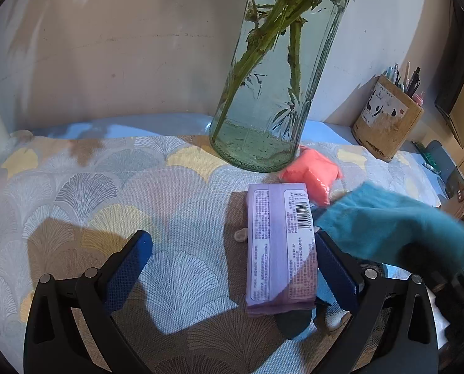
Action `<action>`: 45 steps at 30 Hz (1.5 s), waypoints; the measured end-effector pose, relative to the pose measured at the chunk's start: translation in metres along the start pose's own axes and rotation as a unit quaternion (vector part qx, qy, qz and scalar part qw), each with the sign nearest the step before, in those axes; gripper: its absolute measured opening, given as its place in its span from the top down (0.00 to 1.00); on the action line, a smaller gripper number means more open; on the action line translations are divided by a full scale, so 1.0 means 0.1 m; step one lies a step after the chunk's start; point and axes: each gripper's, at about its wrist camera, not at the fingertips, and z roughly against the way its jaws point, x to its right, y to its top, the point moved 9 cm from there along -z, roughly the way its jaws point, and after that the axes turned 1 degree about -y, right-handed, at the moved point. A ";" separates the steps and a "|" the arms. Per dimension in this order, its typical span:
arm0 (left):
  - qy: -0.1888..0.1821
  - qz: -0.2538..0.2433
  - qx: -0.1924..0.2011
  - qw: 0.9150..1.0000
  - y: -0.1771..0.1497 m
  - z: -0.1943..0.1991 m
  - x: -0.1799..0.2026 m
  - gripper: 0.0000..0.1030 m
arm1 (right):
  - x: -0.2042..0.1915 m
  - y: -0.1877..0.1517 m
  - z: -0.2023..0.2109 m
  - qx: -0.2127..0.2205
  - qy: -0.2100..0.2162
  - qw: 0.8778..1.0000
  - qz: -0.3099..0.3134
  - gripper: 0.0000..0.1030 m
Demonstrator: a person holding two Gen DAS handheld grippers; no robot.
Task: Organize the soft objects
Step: 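Grasp the lilac box with the left tool while the right tool grasps the teal pouch, then carry the lilac box and teal pouch with both tools to the glass bowl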
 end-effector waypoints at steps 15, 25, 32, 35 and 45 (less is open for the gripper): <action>-0.028 0.044 0.036 0.998 0.08 0.20 -0.19 0.66 | 0.16 0.12 0.42 0.085 0.050 0.993 -0.059 0.95; -0.020 0.067 0.045 0.997 0.11 0.29 -0.32 0.66 | 0.30 0.26 0.77 0.146 0.102 0.978 -0.111 0.95; -0.003 0.068 0.033 0.997 0.00 0.41 -0.20 0.66 | 0.32 0.27 1.15 0.166 0.119 0.969 -0.135 0.95; 0.004 0.074 0.027 0.997 -0.13 0.51 -0.15 0.66 | 0.36 0.21 1.22 0.161 0.125 0.968 -0.149 0.95; 0.007 0.079 0.014 0.997 -0.42 0.88 0.26 0.66 | 0.53 0.18 1.85 0.183 0.140 0.959 -0.168 0.95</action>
